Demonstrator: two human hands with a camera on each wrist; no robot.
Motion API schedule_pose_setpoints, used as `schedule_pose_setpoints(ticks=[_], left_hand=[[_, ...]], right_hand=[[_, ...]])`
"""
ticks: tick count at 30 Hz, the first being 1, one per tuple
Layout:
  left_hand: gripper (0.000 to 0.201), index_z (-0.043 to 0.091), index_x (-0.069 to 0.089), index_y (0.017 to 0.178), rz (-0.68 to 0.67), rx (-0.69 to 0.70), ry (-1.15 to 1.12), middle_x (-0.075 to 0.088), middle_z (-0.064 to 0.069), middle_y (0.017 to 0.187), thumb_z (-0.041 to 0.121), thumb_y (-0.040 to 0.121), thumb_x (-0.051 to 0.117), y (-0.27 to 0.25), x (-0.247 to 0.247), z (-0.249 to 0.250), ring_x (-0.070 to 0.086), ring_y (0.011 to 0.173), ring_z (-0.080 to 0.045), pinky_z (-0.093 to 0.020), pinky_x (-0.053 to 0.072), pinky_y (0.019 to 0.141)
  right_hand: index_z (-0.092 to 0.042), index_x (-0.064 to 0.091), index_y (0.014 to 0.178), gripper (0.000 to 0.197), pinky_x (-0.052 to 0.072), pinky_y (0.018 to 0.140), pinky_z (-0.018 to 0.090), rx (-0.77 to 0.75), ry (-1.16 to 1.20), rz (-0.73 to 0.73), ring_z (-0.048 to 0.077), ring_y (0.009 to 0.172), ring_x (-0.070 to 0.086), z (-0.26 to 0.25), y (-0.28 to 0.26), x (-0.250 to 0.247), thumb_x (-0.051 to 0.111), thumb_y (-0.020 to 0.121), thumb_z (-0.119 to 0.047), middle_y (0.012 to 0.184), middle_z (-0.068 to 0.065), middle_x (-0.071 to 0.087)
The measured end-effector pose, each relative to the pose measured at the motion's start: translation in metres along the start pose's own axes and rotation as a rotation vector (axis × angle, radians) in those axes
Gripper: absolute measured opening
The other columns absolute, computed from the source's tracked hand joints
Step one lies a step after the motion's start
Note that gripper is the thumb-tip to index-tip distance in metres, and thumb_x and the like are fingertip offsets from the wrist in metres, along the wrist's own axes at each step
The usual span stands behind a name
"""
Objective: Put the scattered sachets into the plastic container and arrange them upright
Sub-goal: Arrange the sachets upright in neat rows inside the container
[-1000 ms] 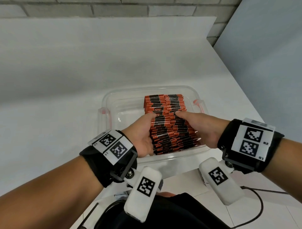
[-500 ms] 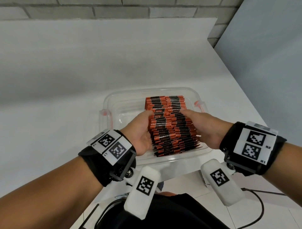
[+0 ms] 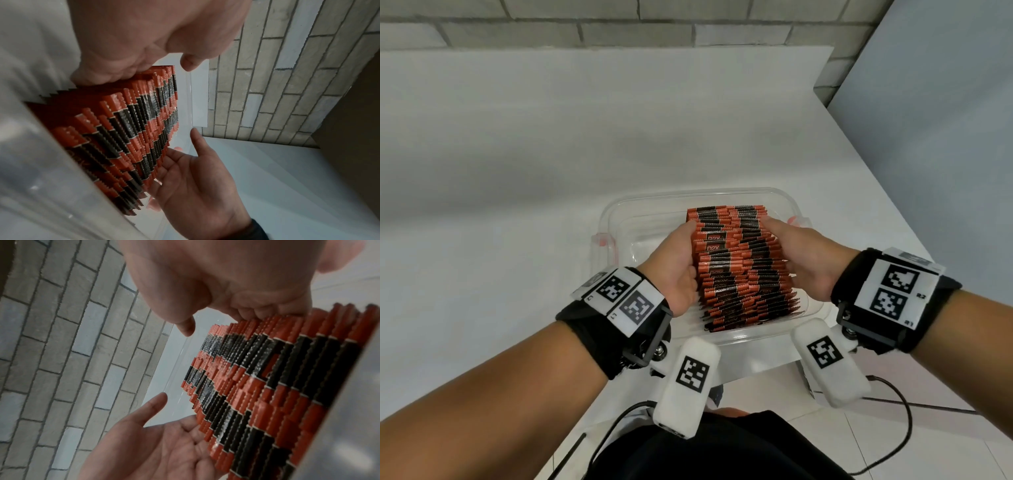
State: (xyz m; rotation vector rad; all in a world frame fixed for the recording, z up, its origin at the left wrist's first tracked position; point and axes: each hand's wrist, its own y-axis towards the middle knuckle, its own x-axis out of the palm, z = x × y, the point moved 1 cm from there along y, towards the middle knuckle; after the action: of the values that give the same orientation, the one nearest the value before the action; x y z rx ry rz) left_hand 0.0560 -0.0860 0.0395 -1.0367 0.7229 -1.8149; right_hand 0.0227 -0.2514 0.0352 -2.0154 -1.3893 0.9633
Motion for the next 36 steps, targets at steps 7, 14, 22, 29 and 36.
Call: schedule_pose_setpoints(ticks=[7,14,22,29,36], left_hand=[[0.05,0.004,0.06,0.107,0.039,0.036,0.034,0.072,-0.009,0.094,0.049,0.096,0.041,0.0,-0.01,-0.001,0.056,0.107,-0.016,-0.026,0.048,0.097],[0.039,0.009,0.061,0.108,0.187,0.319,0.098,0.069,-0.015,0.098,0.042,0.094,0.049,-0.041,-0.075,0.02,0.068,0.068,-0.025,-0.027,0.052,0.051],[0.031,0.017,0.063,0.104,0.339,0.311,0.52,0.067,-0.016,0.097,0.022,0.077,0.076,-0.053,-0.128,-0.007,0.061,0.072,-0.023,-0.032,0.051,0.054],[0.035,0.012,0.058,0.121,0.326,0.476,0.171,0.067,-0.015,0.097,0.011,0.086,0.066,-0.029,-0.138,0.006,0.063,0.079,-0.029,-0.027,0.057,0.06],[0.016,0.016,0.054,0.095,0.414,0.667,-0.119,0.067,-0.01,0.083,0.009,0.087,0.066,-0.014,-0.126,-0.011,0.064,0.065,-0.019,-0.032,0.057,0.059]], right_hand=[[-0.009,0.051,0.114,0.052,0.048,0.064,0.025,0.002,0.047,-0.039,0.01,0.073,0.061,-0.006,-0.006,-0.003,0.049,0.091,-0.056,0.08,-0.003,0.066],[-0.013,0.061,0.114,0.034,0.049,0.089,0.035,-0.206,0.061,0.025,0.019,0.099,0.061,0.008,-0.041,-0.046,0.062,0.089,-0.035,0.11,0.005,0.064],[-0.02,0.054,0.113,0.025,0.055,0.066,0.039,-0.07,-0.164,0.153,0.025,0.087,0.063,0.049,-0.045,-0.06,0.064,0.09,-0.024,0.104,0.008,0.063],[-0.009,0.053,0.116,0.025,0.057,0.068,0.037,-0.188,0.136,0.077,0.027,0.071,0.063,0.027,-0.02,-0.043,0.06,0.092,-0.008,0.111,0.022,0.065],[-0.009,0.05,0.105,0.016,0.056,0.07,0.041,-0.219,0.427,0.107,0.027,0.069,0.061,0.027,-0.009,-0.023,0.055,0.092,-0.001,0.102,0.013,0.064]])
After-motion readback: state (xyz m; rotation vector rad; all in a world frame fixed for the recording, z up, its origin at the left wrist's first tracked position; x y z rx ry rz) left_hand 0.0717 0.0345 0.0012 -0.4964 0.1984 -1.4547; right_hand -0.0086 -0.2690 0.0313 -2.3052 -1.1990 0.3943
